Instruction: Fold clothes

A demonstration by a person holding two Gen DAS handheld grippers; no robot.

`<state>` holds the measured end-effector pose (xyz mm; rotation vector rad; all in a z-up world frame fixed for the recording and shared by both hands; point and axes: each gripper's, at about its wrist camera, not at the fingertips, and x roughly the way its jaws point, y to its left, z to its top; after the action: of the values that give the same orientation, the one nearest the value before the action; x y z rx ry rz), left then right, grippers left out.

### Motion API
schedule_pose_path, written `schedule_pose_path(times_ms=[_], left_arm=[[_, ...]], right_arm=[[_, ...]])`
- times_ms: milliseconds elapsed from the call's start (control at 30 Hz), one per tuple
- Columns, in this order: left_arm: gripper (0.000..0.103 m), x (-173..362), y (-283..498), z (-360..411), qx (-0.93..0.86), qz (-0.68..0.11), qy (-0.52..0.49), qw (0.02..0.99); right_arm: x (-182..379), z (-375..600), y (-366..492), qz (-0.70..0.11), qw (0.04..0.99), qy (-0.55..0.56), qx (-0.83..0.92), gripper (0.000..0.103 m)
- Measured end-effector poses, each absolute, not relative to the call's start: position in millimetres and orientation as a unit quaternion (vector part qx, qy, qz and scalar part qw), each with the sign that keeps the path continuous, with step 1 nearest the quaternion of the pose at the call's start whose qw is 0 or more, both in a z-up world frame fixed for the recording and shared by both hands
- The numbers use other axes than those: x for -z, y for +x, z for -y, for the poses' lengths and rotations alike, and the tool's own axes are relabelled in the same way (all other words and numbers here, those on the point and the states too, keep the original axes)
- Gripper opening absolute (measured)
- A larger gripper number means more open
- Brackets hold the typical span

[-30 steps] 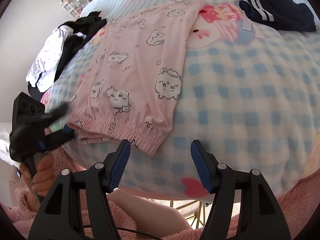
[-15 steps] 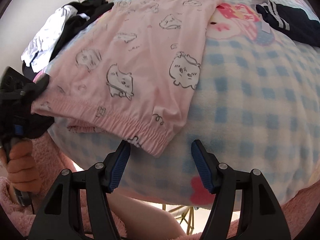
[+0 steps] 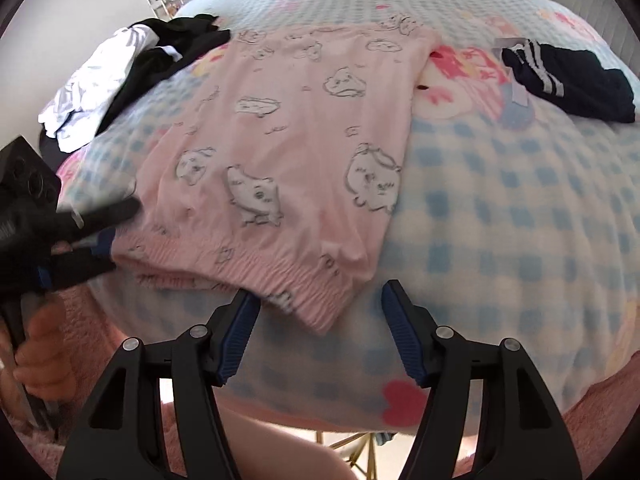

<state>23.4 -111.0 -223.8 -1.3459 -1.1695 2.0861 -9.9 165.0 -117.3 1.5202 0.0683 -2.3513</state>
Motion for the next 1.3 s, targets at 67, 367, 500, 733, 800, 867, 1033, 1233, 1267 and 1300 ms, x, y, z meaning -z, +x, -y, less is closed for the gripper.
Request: schedule_pose_path(times_ms=[67,367,500,733,800,867,1033,1233,1267,1300], left_arm=[[0.046,218.3,32.1,120.1,-0.747,0.439,-0.459,0.198],[0.054,224.4,35.4,130.0,-0.743,0.45,-0.457,0.191],[0.054,232.6,35.8,136.9,-0.713,0.506,-0.436,0.215],[0.056,239.8,32.2,142.0,-0.721,0.49,-0.455,0.185],[0.056,240.7,23.9,132.7,-0.729,0.458,-0.476,0.178],[0.054,238.1,18.9,125.4,-0.741,0.437,-0.48,0.173],[0.013,209.8,32.5,125.7,-0.785,0.374,-0.462,0.174],[0.012,170.7,43.7,126.5,-0.803,0.361,-0.43,0.201],[0.012,169.1,43.9,126.5,-0.8,0.36,-0.436,0.201],[0.012,167.6,44.4,126.8,-0.798,0.359,-0.441,0.201]], right_arm=[[115.3,-170.4,-7.5,-0.024,0.154,0.552,0.819,0.063],[85.4,-195.1,-11.5,0.054,0.176,0.547,0.817,0.064],[94.2,-192.1,-21.8,0.036,0.149,0.568,0.809,0.062],[105.0,-199.8,-30.6,0.127,0.203,0.585,0.775,0.062],[112.0,-192.5,-33.7,0.137,0.229,0.586,0.765,0.062],[122.0,-184.6,-32.7,0.141,0.234,0.593,0.757,0.058],[119.4,-170.6,-23.6,0.137,0.251,0.579,0.764,0.024],[67.4,-167.9,-6.8,0.106,0.286,0.525,0.794,0.018],[59.2,-168.5,-3.7,0.105,0.291,0.519,0.797,0.018],[52.7,-172.2,-1.2,0.105,0.295,0.518,0.796,0.018]])
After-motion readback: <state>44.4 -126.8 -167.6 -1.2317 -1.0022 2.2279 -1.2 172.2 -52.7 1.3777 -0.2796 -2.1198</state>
